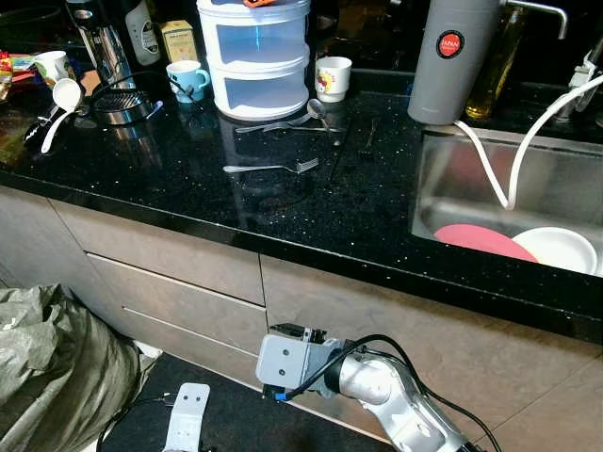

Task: Kitchen organization

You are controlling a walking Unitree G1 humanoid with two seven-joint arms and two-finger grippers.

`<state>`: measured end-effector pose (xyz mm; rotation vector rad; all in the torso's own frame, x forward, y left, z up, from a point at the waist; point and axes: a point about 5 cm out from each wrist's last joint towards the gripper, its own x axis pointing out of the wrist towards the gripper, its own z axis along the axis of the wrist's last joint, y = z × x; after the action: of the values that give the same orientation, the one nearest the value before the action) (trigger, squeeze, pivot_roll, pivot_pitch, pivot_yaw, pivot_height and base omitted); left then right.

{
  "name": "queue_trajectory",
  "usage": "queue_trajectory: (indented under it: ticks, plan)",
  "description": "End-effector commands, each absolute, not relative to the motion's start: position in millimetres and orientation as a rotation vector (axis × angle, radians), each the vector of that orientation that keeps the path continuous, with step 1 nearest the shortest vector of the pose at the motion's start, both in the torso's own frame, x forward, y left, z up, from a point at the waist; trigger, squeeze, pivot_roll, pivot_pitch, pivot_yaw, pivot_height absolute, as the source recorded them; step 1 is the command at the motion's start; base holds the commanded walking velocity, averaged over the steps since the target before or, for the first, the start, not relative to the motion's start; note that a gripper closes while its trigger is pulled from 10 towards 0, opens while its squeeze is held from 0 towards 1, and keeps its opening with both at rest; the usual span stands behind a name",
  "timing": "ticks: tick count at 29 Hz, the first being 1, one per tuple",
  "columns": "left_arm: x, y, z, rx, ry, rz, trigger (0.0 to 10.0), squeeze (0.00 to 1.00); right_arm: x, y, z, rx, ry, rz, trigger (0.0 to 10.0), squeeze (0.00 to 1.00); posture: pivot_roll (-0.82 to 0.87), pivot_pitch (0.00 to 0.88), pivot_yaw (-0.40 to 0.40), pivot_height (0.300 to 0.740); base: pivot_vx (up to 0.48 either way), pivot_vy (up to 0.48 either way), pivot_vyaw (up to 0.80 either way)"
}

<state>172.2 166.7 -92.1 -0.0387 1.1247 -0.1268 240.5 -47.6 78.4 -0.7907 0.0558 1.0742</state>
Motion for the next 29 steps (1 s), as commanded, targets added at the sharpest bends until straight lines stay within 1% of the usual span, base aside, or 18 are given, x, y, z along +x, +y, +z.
queue_trajectory:
  ticks: [1,5,7,9,21,29]
  plan:
    - [171.6,167.0,-92.4,-0.043,1.119,-0.114,10.0,0.0,241.6,-47.6,78.3,-0.776,0.063,1.084,10.0,0.0,-0.08,0.042,0.039,0.74,0.0,0.0,0.0]
    - [171.6,166.4,-92.4,-0.043,1.118,-0.117,10.0,0.0,241.0,-47.2,78.6,-0.778,0.063,1.088,10.0,0.0,-0.09,0.049,0.035,0.74,0.0,0.0,0.0]
    - [171.5,167.8,-92.3,-0.041,1.119,-0.119,10.0,0.0,240.5,-45.3,79.2,-0.776,0.064,1.09,10.0,0.0,-0.1,0.069,0.057,0.74,0.0,0.0,0.0]
    - [171.3,168.2,-92.3,-0.04,1.119,-0.12,10.0,0.0,240.3,-44.8,79.3,-0.776,0.063,1.09,10.0,0.0,-0.11,0.069,0.057,0.74,0.0,0.0,0.0]
    - [170.1,166.8,-93.0,-0.043,1.123,-0.123,10.0,0.0,237.7,-48.0,81.9,-0.77,0.06,1.089,10.0,0.0,-0.08,0.085,0.038,0.74,0.0,0.0,0.0]
    - [169.9,165.3,-93.1,-0.045,1.125,-0.133,10.0,0.0,237.4,-49.1,82.6,-0.776,0.058,1.089,10.0,0.0,-0.12,0.098,0.023,0.74,0.0,0.0,0.0]
